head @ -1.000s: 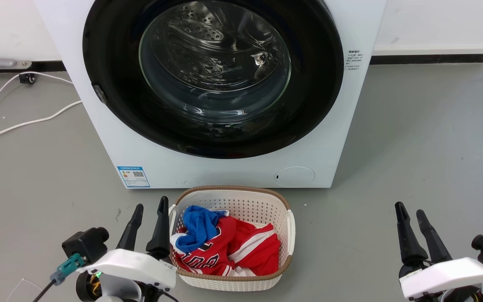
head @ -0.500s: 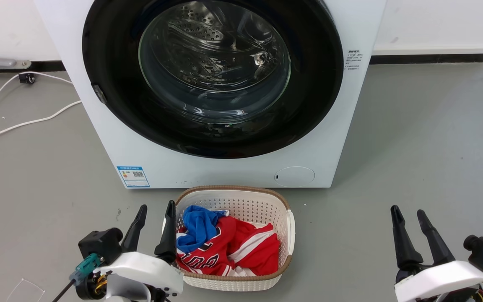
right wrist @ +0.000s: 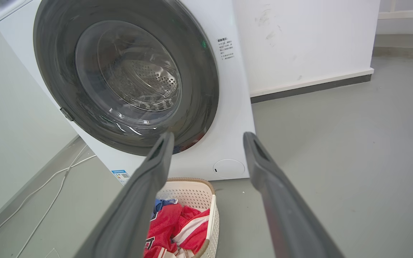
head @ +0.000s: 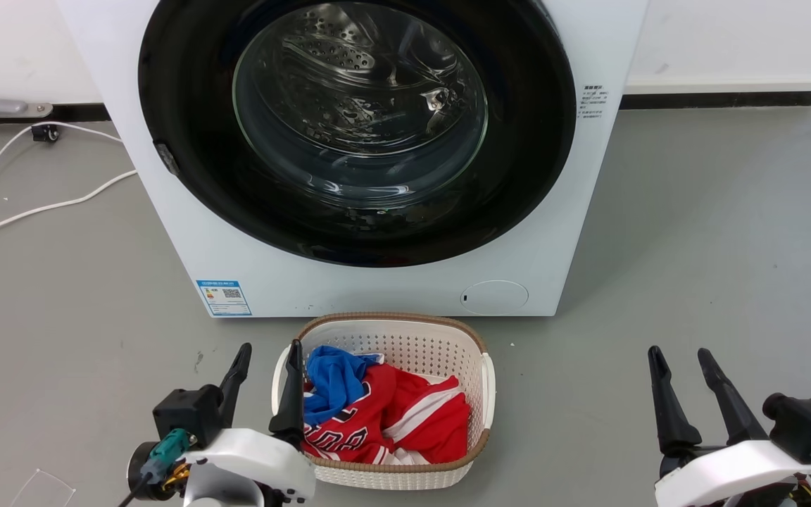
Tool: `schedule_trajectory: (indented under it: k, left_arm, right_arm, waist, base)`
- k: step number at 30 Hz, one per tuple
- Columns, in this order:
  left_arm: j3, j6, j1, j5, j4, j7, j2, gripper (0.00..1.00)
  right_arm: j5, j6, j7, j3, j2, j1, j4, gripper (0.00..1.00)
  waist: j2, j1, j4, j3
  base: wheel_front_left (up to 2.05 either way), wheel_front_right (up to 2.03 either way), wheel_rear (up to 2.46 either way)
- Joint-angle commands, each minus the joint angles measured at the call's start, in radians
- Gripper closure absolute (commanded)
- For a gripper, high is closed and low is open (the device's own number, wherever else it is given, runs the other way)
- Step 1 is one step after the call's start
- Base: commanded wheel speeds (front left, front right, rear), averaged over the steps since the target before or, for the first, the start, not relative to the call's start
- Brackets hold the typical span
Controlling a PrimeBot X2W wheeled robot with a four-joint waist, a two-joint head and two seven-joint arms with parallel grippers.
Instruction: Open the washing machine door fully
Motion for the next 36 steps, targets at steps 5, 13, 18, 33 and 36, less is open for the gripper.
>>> schedule_trajectory:
  k: [5,13,18,33,36]
  left_arm:
    - [-0.014,0.002,-0.019,0.058,0.008,-0.019,0.001,0.0]
    - [-0.018,-0.001,-0.021,0.104,0.02,-0.035,-0.003,0.0]
    - [-0.018,0.004,-0.018,0.131,0.014,-0.045,-0.007,0.0]
    - [-0.022,0.007,0.0,0.221,0.011,-0.072,-0.012,0.0]
    - [-0.024,0.006,0.001,0.234,0.015,-0.076,-0.014,0.0]
  right_arm:
    - [-0.054,0.002,-0.014,0.007,0.004,0.011,-0.016,0.0]
    - [-0.123,0.002,-0.02,0.008,0.004,0.017,-0.021,0.0]
    - [-0.161,0.002,-0.023,0.008,0.005,0.026,-0.024,0.0]
    - [-0.228,0.001,-0.035,-0.008,0.006,0.041,-0.033,0.0]
    - [-0.232,0.001,-0.04,-0.011,0.006,0.039,-0.03,0.0]
  waist:
    - [0.0,0.0,-0.001,0.0]
    - [0.0,0.0,-0.002,-0.002]
    - [0.0,0.0,-0.002,-0.003]
    - [0.0,0.0,-0.002,-0.009]
    - [0.0,0.0,-0.002,-0.009]
  base:
    - [0.0,0.0,0.0]
    - [0.0,0.0,0.0]
    - [0.0,0.0,0.0]
    - [0.0,0.0,0.0]
    - [0.0,0.0,0.0]
